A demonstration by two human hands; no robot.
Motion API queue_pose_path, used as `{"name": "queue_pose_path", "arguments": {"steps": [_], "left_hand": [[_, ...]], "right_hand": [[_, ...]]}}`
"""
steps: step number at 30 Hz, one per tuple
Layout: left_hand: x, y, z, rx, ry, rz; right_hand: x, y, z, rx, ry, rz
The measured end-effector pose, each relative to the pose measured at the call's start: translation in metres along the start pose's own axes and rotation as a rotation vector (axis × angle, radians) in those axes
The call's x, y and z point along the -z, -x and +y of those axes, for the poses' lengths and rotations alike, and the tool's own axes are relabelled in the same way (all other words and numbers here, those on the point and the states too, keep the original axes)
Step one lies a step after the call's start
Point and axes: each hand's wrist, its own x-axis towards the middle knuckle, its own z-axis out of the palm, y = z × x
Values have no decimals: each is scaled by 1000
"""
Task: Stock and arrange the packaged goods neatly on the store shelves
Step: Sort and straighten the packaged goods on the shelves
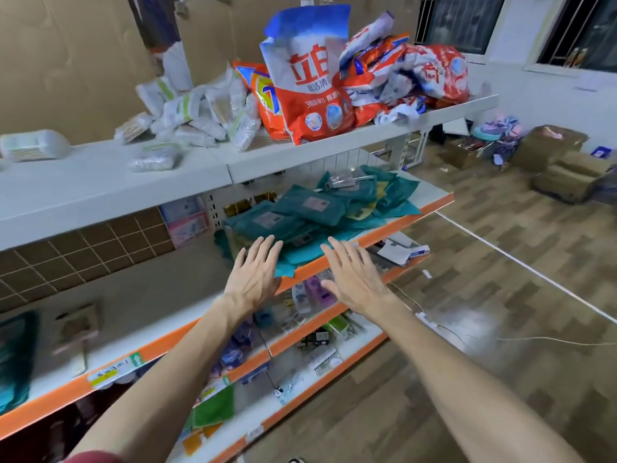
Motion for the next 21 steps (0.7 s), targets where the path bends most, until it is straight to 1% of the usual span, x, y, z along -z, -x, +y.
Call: {"name": "queue_pose_path", "arguments": {"steps": [6, 11, 14, 16, 18, 21], "left_hand": [[-24, -69, -6, 54, 65, -26], [-43, -109, -22, 143, 204, -102], [-67, -117, -39, 221, 166, -146], [-79, -116, -50, 285, 120, -106], [-85, -115, -57, 300, 85, -96], [-90, -120, -63, 345, 131, -33]], "right_hand": [[-24, -53, 37, 15, 25, -85], [-38, -107, 69, 2, 34, -100], [-49, -128, 72, 8, 18, -133], [-57, -140, 70, 29, 5, -136], [-65, -152, 67, 46, -13, -139], [-76, -167, 65, 30, -46, -148]]}}
